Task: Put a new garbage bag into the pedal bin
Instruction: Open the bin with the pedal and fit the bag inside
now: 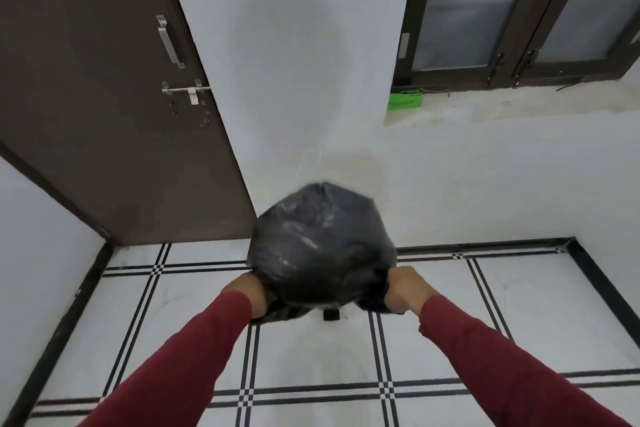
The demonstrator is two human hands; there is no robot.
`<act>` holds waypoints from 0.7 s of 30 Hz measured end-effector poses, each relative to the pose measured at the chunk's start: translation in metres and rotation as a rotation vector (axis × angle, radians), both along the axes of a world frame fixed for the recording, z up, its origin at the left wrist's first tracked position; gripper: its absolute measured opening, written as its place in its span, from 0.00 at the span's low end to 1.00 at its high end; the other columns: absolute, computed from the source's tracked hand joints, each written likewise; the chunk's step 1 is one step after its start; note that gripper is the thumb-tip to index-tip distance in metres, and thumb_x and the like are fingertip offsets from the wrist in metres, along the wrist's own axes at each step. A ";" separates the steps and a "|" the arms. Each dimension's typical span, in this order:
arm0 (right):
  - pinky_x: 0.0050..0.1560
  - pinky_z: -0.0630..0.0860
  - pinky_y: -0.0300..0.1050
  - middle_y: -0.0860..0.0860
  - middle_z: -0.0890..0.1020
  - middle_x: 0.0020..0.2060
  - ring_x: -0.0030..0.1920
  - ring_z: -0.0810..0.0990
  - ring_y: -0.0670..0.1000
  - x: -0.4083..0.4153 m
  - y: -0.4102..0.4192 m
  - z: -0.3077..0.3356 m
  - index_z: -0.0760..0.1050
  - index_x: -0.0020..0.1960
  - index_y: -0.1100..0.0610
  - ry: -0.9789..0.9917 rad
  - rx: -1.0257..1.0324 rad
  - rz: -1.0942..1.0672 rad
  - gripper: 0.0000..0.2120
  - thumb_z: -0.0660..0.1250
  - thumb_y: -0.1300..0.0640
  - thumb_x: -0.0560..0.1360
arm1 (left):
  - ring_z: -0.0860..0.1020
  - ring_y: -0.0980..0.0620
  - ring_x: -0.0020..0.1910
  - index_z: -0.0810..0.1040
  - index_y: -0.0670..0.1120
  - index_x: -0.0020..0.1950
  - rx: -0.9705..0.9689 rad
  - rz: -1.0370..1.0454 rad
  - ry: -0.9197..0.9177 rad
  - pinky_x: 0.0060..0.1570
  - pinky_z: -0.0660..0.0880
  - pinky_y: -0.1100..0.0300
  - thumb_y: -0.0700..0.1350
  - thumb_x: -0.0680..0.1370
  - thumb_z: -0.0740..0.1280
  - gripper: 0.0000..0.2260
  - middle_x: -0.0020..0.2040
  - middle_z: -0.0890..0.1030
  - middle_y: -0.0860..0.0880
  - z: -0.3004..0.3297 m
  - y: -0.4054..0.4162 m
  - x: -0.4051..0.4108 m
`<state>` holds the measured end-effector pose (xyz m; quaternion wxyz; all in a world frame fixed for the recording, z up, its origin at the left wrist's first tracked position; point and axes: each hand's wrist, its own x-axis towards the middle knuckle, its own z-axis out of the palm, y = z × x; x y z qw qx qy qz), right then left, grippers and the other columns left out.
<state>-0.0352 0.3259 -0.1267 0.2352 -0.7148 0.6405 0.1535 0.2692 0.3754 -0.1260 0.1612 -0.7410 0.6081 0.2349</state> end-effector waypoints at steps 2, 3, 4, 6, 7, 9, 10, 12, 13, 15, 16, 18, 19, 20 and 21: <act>0.48 0.76 0.41 0.59 0.81 0.60 0.61 0.81 0.59 0.000 -0.008 -0.001 0.77 0.63 0.61 -0.061 0.120 -0.076 0.18 0.63 0.61 0.75 | 0.80 0.44 0.63 0.78 0.47 0.68 0.047 0.045 0.049 0.59 0.76 0.56 0.53 0.79 0.65 0.20 0.65 0.81 0.44 -0.015 0.001 0.005; 0.45 0.75 0.41 0.59 0.82 0.56 0.59 0.81 0.60 0.002 -0.014 -0.002 0.78 0.59 0.62 -0.119 0.150 -0.115 0.14 0.62 0.61 0.75 | 0.80 0.44 0.62 0.78 0.47 0.67 0.079 0.049 0.062 0.58 0.77 0.57 0.53 0.77 0.66 0.20 0.65 0.81 0.44 -0.020 -0.001 0.007; 0.40 0.75 0.41 0.58 0.82 0.48 0.56 0.82 0.60 0.005 -0.021 -0.006 0.78 0.51 0.62 -0.186 0.172 -0.169 0.09 0.61 0.62 0.74 | 0.81 0.44 0.62 0.77 0.47 0.67 0.121 0.054 0.073 0.56 0.77 0.57 0.53 0.76 0.67 0.21 0.65 0.81 0.43 -0.026 -0.005 0.010; 0.34 0.75 0.42 0.55 0.78 0.37 0.43 0.82 0.57 0.010 -0.031 -0.017 0.74 0.41 0.59 -0.358 0.229 -0.371 0.03 0.63 0.63 0.73 | 0.81 0.44 0.61 0.77 0.46 0.67 0.175 0.060 0.107 0.55 0.77 0.59 0.51 0.75 0.68 0.21 0.64 0.81 0.44 -0.030 -0.011 0.013; 0.35 0.77 0.43 0.54 0.77 0.35 0.37 0.80 0.54 0.014 -0.037 -0.025 0.75 0.41 0.58 -0.448 0.258 -0.491 0.03 0.65 0.65 0.72 | 0.80 0.44 0.62 0.77 0.45 0.68 0.187 0.062 0.119 0.55 0.77 0.59 0.49 0.76 0.67 0.20 0.64 0.81 0.43 -0.035 -0.018 0.018; 0.35 0.77 0.44 0.52 0.75 0.30 0.30 0.74 0.50 0.019 -0.043 -0.034 0.76 0.43 0.57 -0.624 0.270 -0.675 0.06 0.66 0.67 0.70 | 0.79 0.44 0.63 0.76 0.45 0.69 0.165 0.081 0.157 0.58 0.77 0.57 0.45 0.76 0.66 0.21 0.66 0.80 0.43 -0.040 -0.029 0.025; 0.34 0.77 0.44 0.52 0.74 0.30 0.29 0.72 0.50 0.024 -0.046 -0.040 0.76 0.42 0.56 -0.709 0.255 -0.778 0.08 0.65 0.67 0.69 | 0.79 0.43 0.63 0.77 0.45 0.69 0.155 0.091 0.179 0.59 0.77 0.57 0.44 0.75 0.66 0.21 0.65 0.80 0.42 -0.044 -0.036 0.032; 0.34 0.80 0.46 0.52 0.76 0.35 0.32 0.73 0.51 0.034 -0.049 -0.050 0.75 0.44 0.52 -0.873 0.193 -0.996 0.11 0.61 0.66 0.68 | 0.80 0.43 0.60 0.80 0.44 0.64 0.118 0.104 0.214 0.55 0.78 0.57 0.42 0.73 0.66 0.19 0.63 0.81 0.42 -0.049 -0.048 0.043; 0.35 0.80 0.47 0.52 0.77 0.38 0.35 0.74 0.53 0.039 -0.050 -0.056 0.75 0.45 0.50 -0.926 0.126 -1.081 0.13 0.59 0.65 0.68 | 0.81 0.43 0.58 0.81 0.44 0.62 0.099 0.106 0.230 0.52 0.78 0.58 0.41 0.73 0.66 0.18 0.61 0.81 0.42 -0.051 -0.054 0.049; 0.32 0.76 0.45 0.53 0.78 0.42 0.38 0.74 0.54 0.046 -0.052 -0.063 0.74 0.45 0.48 -0.935 -0.041 -1.123 0.16 0.57 0.67 0.68 | 0.80 0.42 0.59 0.81 0.44 0.61 0.074 0.113 0.254 0.52 0.76 0.58 0.42 0.73 0.66 0.17 0.62 0.79 0.42 -0.054 -0.065 0.057; 0.32 0.72 0.43 0.53 0.79 0.42 0.38 0.74 0.54 0.049 -0.052 -0.069 0.74 0.44 0.48 -0.922 -0.092 -1.108 0.17 0.56 0.67 0.68 | 0.79 0.42 0.60 0.80 0.45 0.64 0.081 0.120 0.266 0.55 0.76 0.58 0.42 0.73 0.66 0.19 0.63 0.77 0.42 -0.056 -0.069 0.061; 0.35 0.69 0.43 0.53 0.80 0.41 0.40 0.76 0.55 0.054 -0.052 -0.075 0.77 0.39 0.48 -0.955 -0.106 -1.130 0.18 0.54 0.67 0.65 | 0.78 0.42 0.62 0.79 0.46 0.66 0.090 0.109 0.290 0.58 0.76 0.57 0.42 0.72 0.66 0.22 0.64 0.75 0.43 -0.058 -0.077 0.064; 0.38 0.72 0.44 0.54 0.81 0.40 0.41 0.77 0.55 0.056 -0.053 -0.077 0.79 0.35 0.50 -1.012 -0.076 -1.169 0.19 0.53 0.68 0.64 | 0.78 0.43 0.60 0.79 0.46 0.66 0.094 0.096 0.306 0.57 0.77 0.57 0.42 0.70 0.66 0.23 0.63 0.76 0.43 -0.060 -0.081 0.065; 0.39 0.73 0.46 0.55 0.82 0.38 0.41 0.78 0.56 0.058 -0.054 -0.078 0.79 0.32 0.52 -1.090 -0.031 -1.236 0.19 0.53 0.69 0.65 | 0.79 0.43 0.58 0.80 0.47 0.65 0.096 0.080 0.323 0.55 0.78 0.57 0.43 0.69 0.66 0.24 0.62 0.78 0.43 -0.060 -0.084 0.065; 0.38 0.74 0.45 0.55 0.81 0.36 0.39 0.78 0.57 0.061 -0.055 -0.074 0.79 0.31 0.55 -1.190 0.016 -1.307 0.17 0.55 0.69 0.67 | 0.80 0.43 0.56 0.81 0.47 0.64 0.100 0.062 0.340 0.52 0.80 0.56 0.42 0.69 0.66 0.24 0.61 0.79 0.43 -0.062 -0.088 0.067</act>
